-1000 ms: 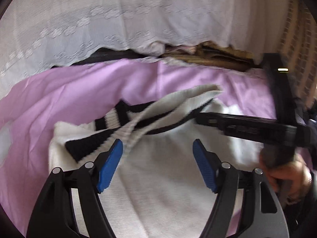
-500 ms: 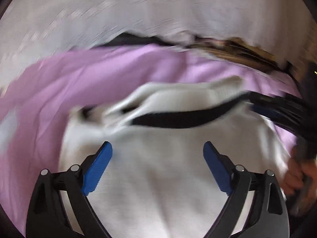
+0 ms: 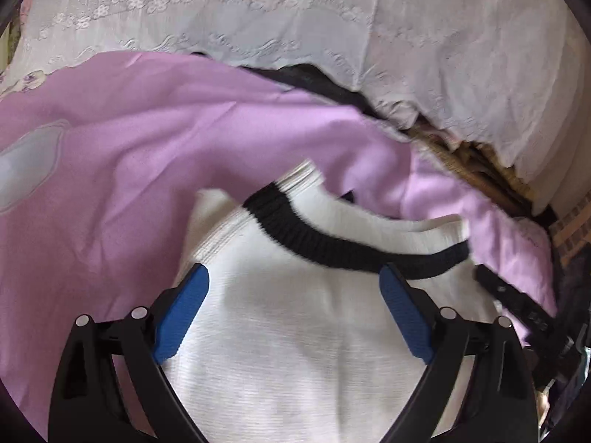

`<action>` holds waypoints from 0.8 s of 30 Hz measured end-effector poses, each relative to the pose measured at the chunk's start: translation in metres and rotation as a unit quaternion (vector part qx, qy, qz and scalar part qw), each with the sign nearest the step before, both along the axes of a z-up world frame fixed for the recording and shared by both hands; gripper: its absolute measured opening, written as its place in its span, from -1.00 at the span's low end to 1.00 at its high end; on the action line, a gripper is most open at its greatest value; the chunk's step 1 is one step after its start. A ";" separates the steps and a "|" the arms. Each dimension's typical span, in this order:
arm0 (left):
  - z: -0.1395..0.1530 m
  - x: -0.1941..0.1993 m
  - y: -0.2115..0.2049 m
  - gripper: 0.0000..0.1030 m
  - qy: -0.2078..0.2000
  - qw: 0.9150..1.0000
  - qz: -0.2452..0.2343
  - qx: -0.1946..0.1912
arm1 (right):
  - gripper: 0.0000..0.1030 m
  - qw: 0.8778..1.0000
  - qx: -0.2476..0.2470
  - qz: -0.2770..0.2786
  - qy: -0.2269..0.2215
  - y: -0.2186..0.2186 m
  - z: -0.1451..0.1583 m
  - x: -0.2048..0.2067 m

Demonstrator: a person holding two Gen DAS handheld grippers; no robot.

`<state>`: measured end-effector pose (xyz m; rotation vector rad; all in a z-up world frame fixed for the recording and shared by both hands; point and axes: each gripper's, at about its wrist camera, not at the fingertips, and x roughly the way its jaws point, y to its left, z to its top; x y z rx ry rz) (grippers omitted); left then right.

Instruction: Fold small clothes

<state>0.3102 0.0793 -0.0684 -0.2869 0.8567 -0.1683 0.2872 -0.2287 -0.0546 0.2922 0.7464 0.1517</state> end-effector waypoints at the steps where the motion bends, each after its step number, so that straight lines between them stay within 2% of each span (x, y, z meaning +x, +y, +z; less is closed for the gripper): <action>1: -0.009 0.005 0.000 0.76 0.019 1.000 -0.002 -0.002 | 0.13 1.000 -0.010 0.001 0.007 0.001 -0.003 0.001; 2: -0.016 0.008 -0.002 0.76 0.027 1.000 -0.004 0.006 | 0.13 1.000 -0.017 0.002 0.021 0.002 -0.009 0.003; 3: -0.015 0.009 -0.010 0.77 0.022 0.999 -0.007 0.033 | 0.13 0.999 -0.019 0.005 0.034 0.001 -0.015 0.007; 5: -0.014 0.006 -0.026 0.78 0.011 0.995 -0.010 0.094 | 0.10 0.999 -0.027 0.010 0.033 0.002 -0.018 0.007; 6: -0.014 0.005 -0.030 0.78 0.005 0.994 -0.008 0.111 | 0.10 0.999 -0.036 0.010 0.032 0.004 -0.018 0.006; 8: -0.011 0.000 -0.030 0.78 -0.004 0.994 -0.002 0.113 | 0.06 0.999 -0.039 0.008 0.026 0.005 -0.017 0.004; 11: 0.000 -0.010 -0.026 0.78 -0.026 0.996 0.000 0.089 | 0.07 1.000 -0.029 -0.003 0.010 0.002 -0.013 -0.006; 15: 0.003 -0.015 -0.027 0.78 -0.039 0.996 0.003 0.081 | 0.08 1.000 -0.024 -0.010 -0.002 0.000 -0.009 -0.020; 18: 0.000 -0.014 -0.034 0.78 -0.034 0.995 -0.001 0.098 | 0.08 0.999 -0.031 -0.008 -0.009 0.004 -0.005 -0.029; 21: -0.010 -0.012 -0.042 0.79 -0.015 0.990 0.001 0.139 | 0.11 0.999 -0.053 0.002 -0.011 0.013 -0.004 -0.037; 24: -0.013 -0.012 -0.045 0.84 -0.015 0.988 0.001 0.153 | 0.24 0.995 -0.095 0.018 0.004 0.025 -0.013 -0.038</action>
